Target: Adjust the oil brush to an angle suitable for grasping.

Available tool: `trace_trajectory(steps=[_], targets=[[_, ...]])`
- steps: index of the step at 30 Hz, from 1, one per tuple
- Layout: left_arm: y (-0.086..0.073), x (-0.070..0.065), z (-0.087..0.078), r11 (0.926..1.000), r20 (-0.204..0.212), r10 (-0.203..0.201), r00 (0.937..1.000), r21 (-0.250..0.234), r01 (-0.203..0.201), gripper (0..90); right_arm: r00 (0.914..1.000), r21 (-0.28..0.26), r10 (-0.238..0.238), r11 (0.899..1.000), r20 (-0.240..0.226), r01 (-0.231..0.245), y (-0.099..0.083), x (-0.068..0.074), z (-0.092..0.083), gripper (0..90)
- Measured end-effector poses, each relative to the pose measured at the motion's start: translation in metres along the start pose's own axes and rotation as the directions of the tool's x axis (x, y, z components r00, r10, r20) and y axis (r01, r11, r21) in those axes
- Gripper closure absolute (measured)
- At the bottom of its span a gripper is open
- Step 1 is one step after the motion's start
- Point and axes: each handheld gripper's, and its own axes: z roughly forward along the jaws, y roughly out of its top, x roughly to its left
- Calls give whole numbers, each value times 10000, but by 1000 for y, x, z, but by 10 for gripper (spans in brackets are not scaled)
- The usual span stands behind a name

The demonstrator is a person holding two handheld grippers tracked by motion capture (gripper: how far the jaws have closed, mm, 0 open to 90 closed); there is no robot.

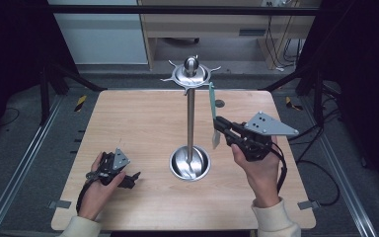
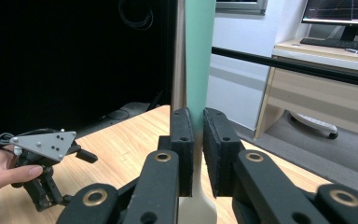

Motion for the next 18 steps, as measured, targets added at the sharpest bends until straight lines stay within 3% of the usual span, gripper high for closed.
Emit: trace_trajectory(steps=[1,9,18], targets=[[0,0,0,10000,-2,-1,10000,0,1,30,10000,-34,3,10000,2,-3,0,0,1,883],[0,0,0,10000,-7,-9,10000,-15,9,30,9999,-129,-60,9999,-121,58,0,0,2,844],[0,1,0,10000,-8,-13,10000,-11,13,30,9989,-94,-229,9997,405,233,5,1,-5,843]])
